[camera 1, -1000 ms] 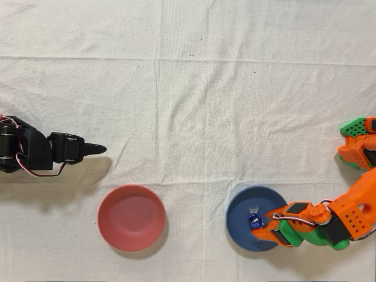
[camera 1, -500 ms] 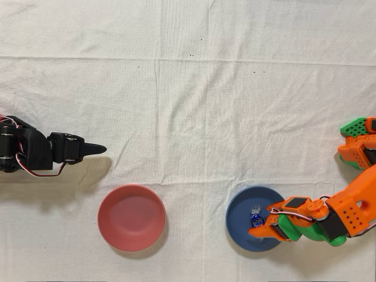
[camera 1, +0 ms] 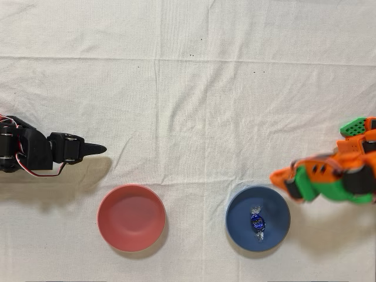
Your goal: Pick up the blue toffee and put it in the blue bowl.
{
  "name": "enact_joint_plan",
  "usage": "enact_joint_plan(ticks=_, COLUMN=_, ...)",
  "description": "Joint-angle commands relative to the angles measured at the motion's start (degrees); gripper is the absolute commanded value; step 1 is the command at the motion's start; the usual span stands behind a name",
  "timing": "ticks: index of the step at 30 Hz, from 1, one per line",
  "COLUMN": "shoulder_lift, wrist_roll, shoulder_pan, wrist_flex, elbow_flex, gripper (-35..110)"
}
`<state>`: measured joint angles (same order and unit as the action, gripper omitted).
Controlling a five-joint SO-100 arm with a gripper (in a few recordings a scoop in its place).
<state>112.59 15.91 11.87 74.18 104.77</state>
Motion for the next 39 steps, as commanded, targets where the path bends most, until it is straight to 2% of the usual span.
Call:
enact_joint_plan(ticks=1, shoulder_lift=10.5, wrist_roll=1.1, shoulder_pan=-5.8, wrist_flex=1.3, elbow_flex=0.9, gripper=0)
enact_joint_plan(ticks=5, shoulder_lift=19.9, wrist_roll=2.0, shoulder_pan=-12.7, wrist_flex=-5.1, elbow_flex=10.2, gripper=0)
enact_joint_plan(ticks=10, shoulder_lift=36.2, wrist_roll=-1.8, shoulder_pan=-19.0, wrist_flex=-14.2, elbow_flex=26.5, gripper=0)
enact_joint_plan(ticks=16, shoulder_lift=51.6, wrist_roll=-3.4, shoulder_pan=-21.2, wrist_flex=-13.5, elbow_flex=37.4, gripper=0)
enact_joint_plan(ticks=27, shoulder_lift=68.7, wrist_roll=-1.8, shoulder_pan=-22.1, wrist_flex=-13.2, elbow_flex=53.3, gripper=0)
enact_joint_plan(ticks=39, shoulder_lift=74.4, wrist_roll=-4.5, shoulder_pan=-20.0, wrist_flex=-13.8, elbow_flex=63.5, gripper=0)
